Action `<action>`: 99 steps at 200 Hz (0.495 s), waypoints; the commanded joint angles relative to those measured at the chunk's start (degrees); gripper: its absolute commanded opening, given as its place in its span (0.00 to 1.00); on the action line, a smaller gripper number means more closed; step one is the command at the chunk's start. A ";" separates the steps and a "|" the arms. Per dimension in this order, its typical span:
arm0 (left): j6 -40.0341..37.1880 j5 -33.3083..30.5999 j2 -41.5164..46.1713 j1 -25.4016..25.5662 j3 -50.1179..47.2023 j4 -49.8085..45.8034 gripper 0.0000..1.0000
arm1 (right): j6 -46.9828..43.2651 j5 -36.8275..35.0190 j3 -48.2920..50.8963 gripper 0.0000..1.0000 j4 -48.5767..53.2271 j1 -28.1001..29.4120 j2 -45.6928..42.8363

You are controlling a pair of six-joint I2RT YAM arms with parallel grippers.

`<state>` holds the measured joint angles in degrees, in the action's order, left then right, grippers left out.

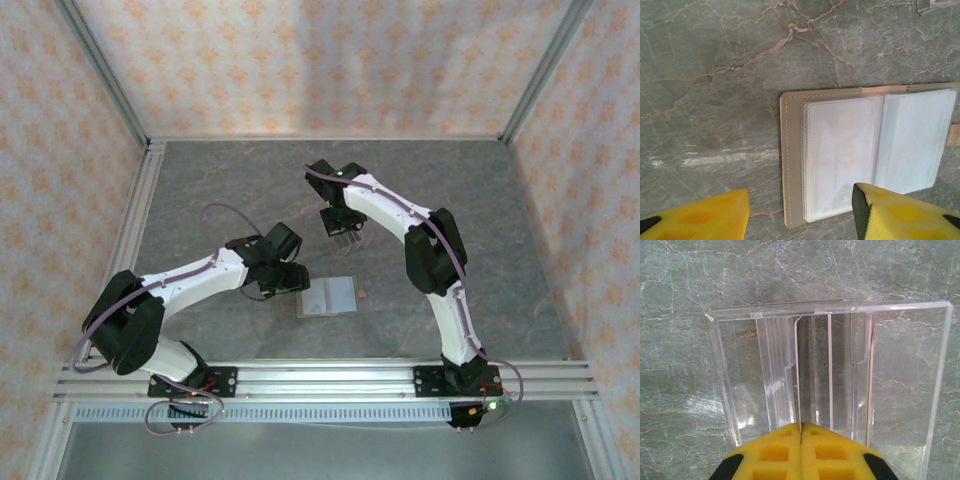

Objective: Put the credit cards into the card holder
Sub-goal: Pick up the credit card from the storage box.

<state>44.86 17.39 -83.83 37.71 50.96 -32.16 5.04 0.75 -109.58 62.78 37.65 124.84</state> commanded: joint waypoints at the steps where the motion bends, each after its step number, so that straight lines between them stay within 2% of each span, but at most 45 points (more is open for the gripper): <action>1: -1.18 -1.16 1.13 -0.62 1.17 -2.44 0.58 | -1.07 -1.97 -1.95 0.00 1.79 -0.12 -1.19; 61: -1.42 -1.29 0.94 -0.62 1.46 -2.76 0.58 | -1.01 -2.85 -4.32 0.00 3.43 -0.12 -5.41; 99: -2.21 -1.30 0.45 -0.62 2.52 -3.73 0.58 | 0.71 -3.51 -2.94 0.00 4.15 0.23 -11.61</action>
<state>44.45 17.37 -83.83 37.71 51.24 -33.34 4.67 -0.21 -111.66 64.79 37.67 120.40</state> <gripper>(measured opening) 0.578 0.041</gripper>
